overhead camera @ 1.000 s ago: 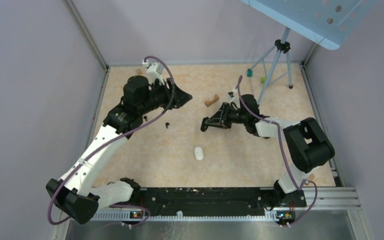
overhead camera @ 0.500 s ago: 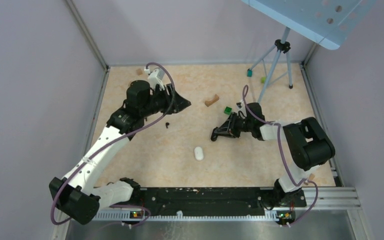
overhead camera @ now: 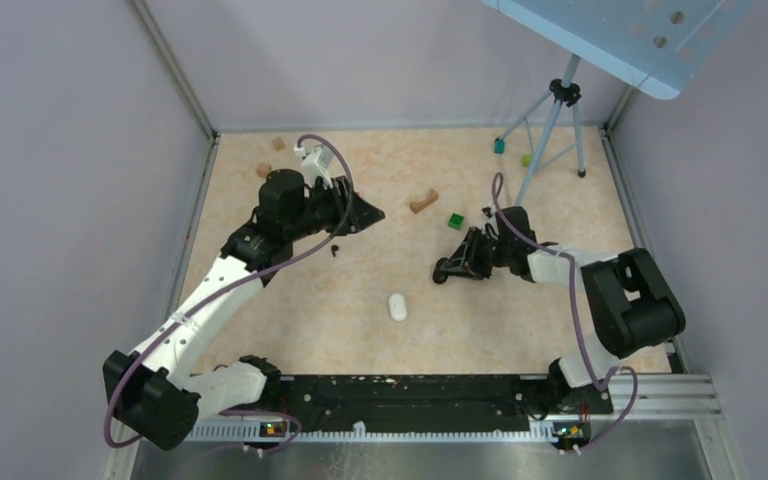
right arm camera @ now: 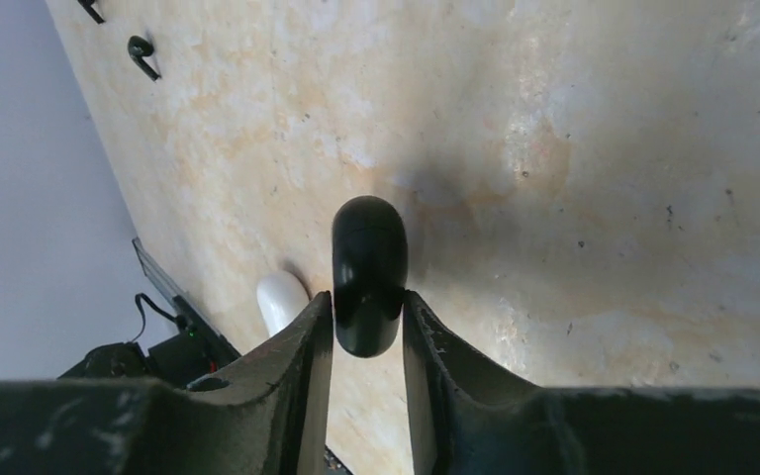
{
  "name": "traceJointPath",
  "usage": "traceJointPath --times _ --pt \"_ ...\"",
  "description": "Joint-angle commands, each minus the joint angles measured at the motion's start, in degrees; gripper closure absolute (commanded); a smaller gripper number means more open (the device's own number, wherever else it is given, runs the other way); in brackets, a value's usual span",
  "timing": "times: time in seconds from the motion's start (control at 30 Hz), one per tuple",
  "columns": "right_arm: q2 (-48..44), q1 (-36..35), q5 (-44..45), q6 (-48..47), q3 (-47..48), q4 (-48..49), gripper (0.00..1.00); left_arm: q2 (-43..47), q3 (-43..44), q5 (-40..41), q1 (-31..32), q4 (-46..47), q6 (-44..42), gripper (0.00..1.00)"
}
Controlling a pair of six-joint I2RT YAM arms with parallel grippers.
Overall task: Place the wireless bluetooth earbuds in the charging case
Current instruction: Place the charging case with the earbuds at the center of the board, then pick up the charging case from the center of the board.
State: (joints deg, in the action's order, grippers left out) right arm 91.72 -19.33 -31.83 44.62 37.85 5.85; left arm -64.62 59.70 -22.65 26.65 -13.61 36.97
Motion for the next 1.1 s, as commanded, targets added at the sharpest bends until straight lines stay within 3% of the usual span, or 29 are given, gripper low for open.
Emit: traceJointPath --times 0.0,0.17,0.2,0.4,0.57,0.77,1.07 --pt "-8.3 0.2 6.1 -2.5 -0.6 -3.4 0.64 1.8 -4.3 1.2 -0.3 5.2 1.0 0.57" --pt "-16.2 0.2 15.3 -7.2 1.9 -16.6 0.3 0.8 -6.1 1.2 -0.3 4.3 -0.1 0.61" --pt "-17.6 0.2 17.4 -7.8 2.0 -18.4 0.27 0.5 -5.7 1.7 -0.4 3.8 -0.5 0.61" --pt "-24.5 2.2 35.9 -8.7 4.0 -34.8 0.26 -0.6 -3.3 4.1 -0.3 1.1 -2.0 0.59" --pt "-29.7 6.3 48.4 -5.7 3.0 -42.6 0.26 -1.5 -2.9 4.5 -0.3 1.1 -1.3 0.52" --pt "-27.0 14.8 42.5 -8.1 1.9 -40.8 0.24 -2.1 -3.1 5.1 -0.4 1.1 -2.3 0.43" --pt "-13.1 16.1 43.3 -8.0 7.4 -33.9 0.22 -2.6 -1.8 7.5 -0.3 -3.0 -4.8 0.4"
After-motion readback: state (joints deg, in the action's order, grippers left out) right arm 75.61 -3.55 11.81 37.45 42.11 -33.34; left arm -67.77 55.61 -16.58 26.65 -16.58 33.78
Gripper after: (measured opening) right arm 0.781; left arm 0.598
